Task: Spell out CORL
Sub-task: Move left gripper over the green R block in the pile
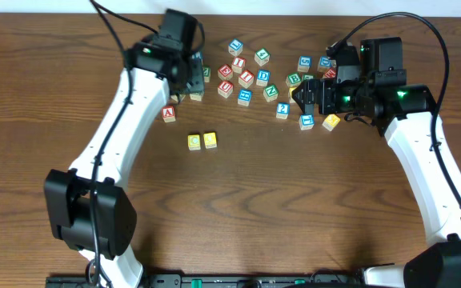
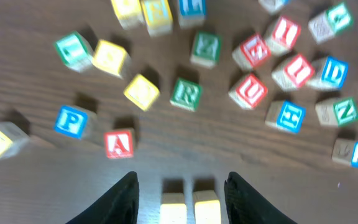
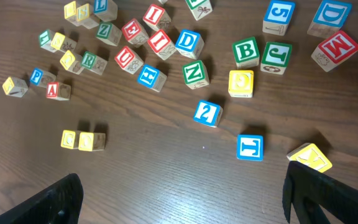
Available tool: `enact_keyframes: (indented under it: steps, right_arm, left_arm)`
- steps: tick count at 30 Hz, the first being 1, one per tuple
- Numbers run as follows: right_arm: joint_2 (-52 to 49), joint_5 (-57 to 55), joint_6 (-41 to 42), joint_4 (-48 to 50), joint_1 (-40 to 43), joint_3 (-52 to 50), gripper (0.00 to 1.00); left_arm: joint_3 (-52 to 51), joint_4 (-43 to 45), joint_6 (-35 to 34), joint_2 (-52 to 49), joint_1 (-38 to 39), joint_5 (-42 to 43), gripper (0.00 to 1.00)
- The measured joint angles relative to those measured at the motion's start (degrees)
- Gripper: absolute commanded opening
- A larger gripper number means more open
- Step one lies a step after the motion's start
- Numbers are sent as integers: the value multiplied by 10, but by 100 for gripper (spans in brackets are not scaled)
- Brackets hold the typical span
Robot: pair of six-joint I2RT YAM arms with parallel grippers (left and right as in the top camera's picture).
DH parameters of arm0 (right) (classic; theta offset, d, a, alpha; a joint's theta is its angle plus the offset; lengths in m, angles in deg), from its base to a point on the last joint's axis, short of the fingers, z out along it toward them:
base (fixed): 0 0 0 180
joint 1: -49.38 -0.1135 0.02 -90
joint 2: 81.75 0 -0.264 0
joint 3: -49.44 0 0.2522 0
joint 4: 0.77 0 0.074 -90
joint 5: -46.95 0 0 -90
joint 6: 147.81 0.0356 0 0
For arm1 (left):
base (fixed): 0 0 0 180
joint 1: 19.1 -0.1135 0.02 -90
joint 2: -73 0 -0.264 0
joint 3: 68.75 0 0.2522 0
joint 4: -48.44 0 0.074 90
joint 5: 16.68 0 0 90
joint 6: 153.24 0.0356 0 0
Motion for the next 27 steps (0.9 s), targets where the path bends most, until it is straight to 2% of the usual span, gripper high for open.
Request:
enact_keyframes:
  steps: [11,27]
  right_arm:
    - [0,0,0,-1,0,0,99]
    - [0,0,0,-1,0,0,99]
  left_arm:
    - [18,8,30,0,-68,-2,44]
    - [18,14,40,0,-61,-3,44]
